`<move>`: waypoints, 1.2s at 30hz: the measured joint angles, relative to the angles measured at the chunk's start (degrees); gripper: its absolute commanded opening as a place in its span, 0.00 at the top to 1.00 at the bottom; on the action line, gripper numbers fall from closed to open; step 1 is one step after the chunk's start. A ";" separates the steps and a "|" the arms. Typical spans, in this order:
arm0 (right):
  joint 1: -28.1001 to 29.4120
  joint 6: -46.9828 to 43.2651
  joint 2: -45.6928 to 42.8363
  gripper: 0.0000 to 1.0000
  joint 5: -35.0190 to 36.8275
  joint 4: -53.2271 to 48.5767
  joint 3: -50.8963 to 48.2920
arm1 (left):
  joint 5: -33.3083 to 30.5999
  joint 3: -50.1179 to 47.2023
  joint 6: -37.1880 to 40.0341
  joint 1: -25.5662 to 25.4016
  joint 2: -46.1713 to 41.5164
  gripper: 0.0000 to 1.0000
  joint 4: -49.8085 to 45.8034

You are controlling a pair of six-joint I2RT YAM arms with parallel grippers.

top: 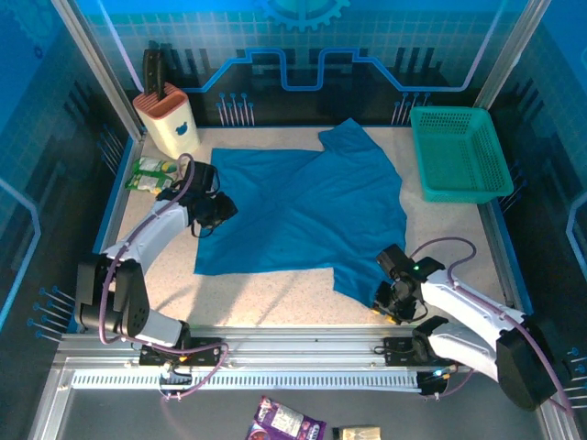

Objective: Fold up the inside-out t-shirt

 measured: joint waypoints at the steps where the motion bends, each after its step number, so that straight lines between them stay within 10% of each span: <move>1: 0.07 0.94 -0.31 0.66 0.02 0.17 -0.13 | 0.00 -0.02 0.00 0.00 -0.20 0.75 0.00; 28: 0.24 9.42 -3.63 0.70 3.41 0.72 -1.11 | 0.00 -0.98 0.00 0.00 -2.75 0.75 -0.11; 36: 0.24 10.38 -3.32 0.88 3.43 0.44 -1.31 | -0.44 -2.10 0.00 0.00 -4.13 0.74 -0.42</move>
